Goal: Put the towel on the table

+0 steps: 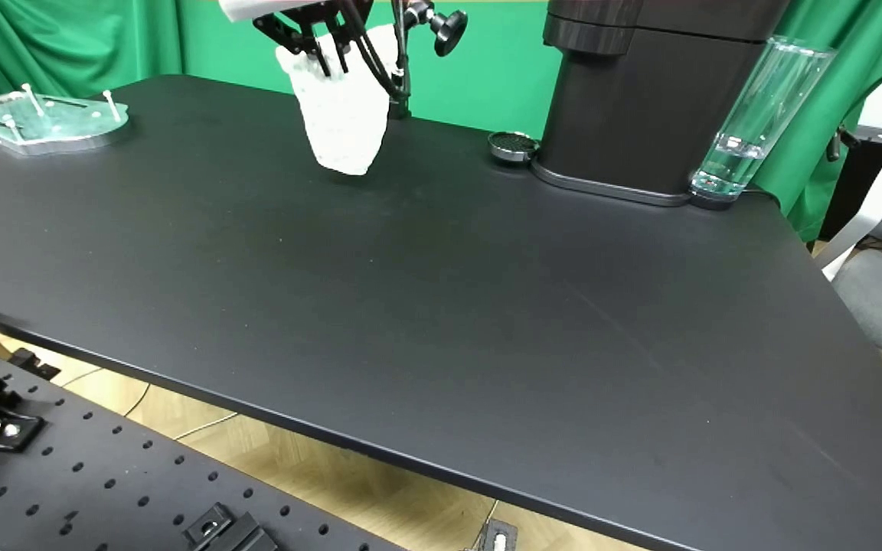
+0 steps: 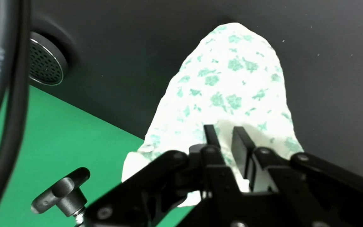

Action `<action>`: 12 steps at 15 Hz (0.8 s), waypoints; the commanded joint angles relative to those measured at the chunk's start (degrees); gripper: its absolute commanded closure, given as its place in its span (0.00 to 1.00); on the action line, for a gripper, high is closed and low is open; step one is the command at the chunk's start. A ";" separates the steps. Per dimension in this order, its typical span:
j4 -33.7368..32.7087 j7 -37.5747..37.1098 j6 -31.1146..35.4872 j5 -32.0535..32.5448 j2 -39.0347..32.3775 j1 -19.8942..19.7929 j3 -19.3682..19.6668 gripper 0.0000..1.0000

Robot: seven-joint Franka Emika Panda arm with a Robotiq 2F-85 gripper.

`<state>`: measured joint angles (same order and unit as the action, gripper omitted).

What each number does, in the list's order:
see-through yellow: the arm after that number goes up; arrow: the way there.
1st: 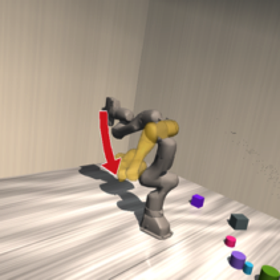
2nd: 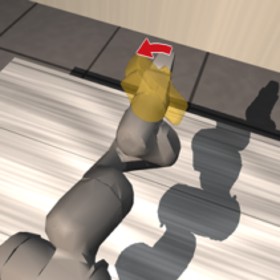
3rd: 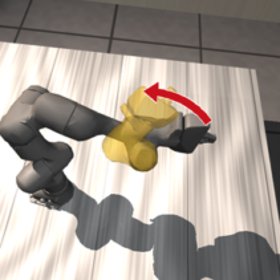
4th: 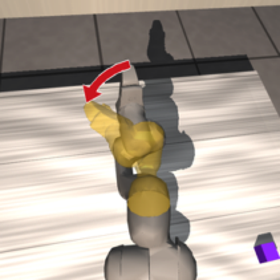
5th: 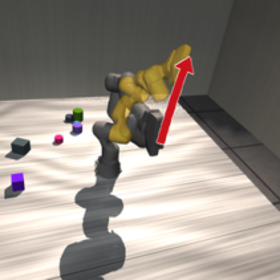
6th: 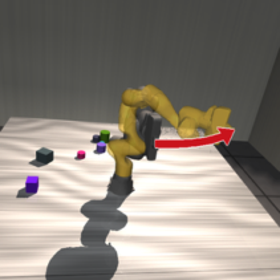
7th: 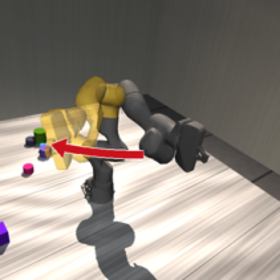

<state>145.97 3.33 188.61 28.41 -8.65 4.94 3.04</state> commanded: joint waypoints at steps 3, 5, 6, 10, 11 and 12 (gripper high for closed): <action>-0.67 -2.76 1.82 -6.01 -2.46 2.56 -0.26 1.00; -0.45 -2.62 2.46 -7.67 -2.78 3.02 -0.34 1.00; -0.33 -2.45 2.29 -8.17 -2.74 3.07 -0.56 1.00; 0.09 -1.40 1.12 -9.32 -2.03 4.17 0.29 0.67; 0.38 -1.39 0.72 -9.41 -1.59 4.32 0.40 0.59; 0.78 -1.41 0.32 -9.32 -1.12 4.23 0.23 0.53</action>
<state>145.99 2.52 190.35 19.96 -11.44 8.14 2.67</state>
